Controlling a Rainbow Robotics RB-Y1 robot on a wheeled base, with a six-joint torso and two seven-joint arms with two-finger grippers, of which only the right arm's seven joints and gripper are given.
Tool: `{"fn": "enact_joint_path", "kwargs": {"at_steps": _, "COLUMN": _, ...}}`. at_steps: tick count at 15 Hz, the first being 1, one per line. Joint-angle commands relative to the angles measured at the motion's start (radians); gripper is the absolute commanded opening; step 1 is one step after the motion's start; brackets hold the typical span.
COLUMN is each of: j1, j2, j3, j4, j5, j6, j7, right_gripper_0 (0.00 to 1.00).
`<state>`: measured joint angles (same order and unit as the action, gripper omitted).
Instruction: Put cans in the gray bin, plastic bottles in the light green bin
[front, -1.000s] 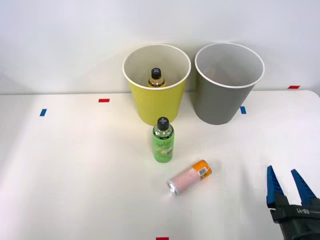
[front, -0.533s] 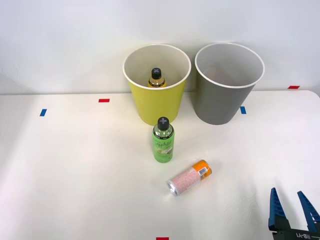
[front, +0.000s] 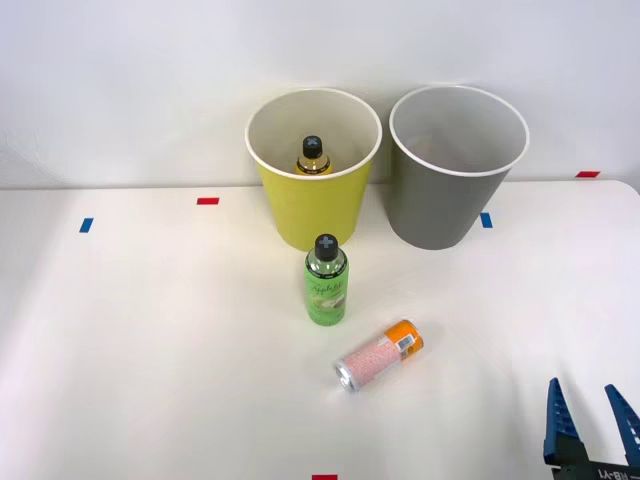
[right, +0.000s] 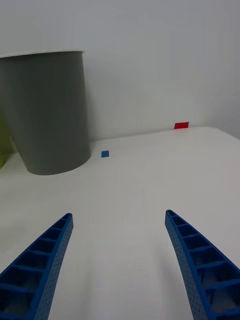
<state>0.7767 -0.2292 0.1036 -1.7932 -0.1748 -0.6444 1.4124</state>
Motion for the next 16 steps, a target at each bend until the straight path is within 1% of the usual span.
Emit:
{"fn": "enact_joint_path", "kwargs": {"at_steps": 1, "j1": 0.016, "j2": 0.093, "j3": -0.038, "j4": 0.000, "j5": 0.155, "j6": -0.005, "j7": -0.050, "right_gripper_0": 0.62}}
{"fn": "enact_joint_path", "kwargs": {"at_steps": 3, "j1": 0.032, "j2": 0.120, "j3": -0.041, "j4": 0.000, "j5": 0.242, "j6": -0.028, "j7": -0.141, "right_gripper_0": 0.62}}
{"fn": "enact_joint_path", "kwargs": {"at_steps": 5, "j1": 0.038, "j2": 0.119, "j3": -0.035, "j4": 0.000, "j5": 0.296, "j6": -0.054, "j7": -0.213, "right_gripper_0": 0.62}}
{"fn": "enact_joint_path", "kwargs": {"at_steps": 7, "j1": 0.047, "j2": 0.102, "j3": -0.010, "j4": 0.000, "j5": 0.310, "j6": -0.077, "j7": -0.259, "right_gripper_0": 0.63}}
{"fn": "enact_joint_path", "kwargs": {"at_steps": 10, "j1": 0.058, "j2": 0.060, "j3": 0.050, "j4": 0.000, "j5": 0.310, "j6": -0.086, "j7": -0.260, "right_gripper_0": 0.63}}
{"fn": "enact_joint_path", "kwargs": {"at_steps": 13, "j1": 0.061, "j2": 0.042, "j3": 0.076, "j4": 0.000, "j5": 0.305, "j6": -0.129, "j7": -0.260, "right_gripper_0": 0.63}}
{"fn": "enact_joint_path", "kwargs": {"at_steps": 16, "j1": 0.072, "j2": 0.007, "j3": 0.081, "j4": 0.000, "j5": 0.287, "j6": -0.176, "j7": -0.250, "right_gripper_0": 0.62}}
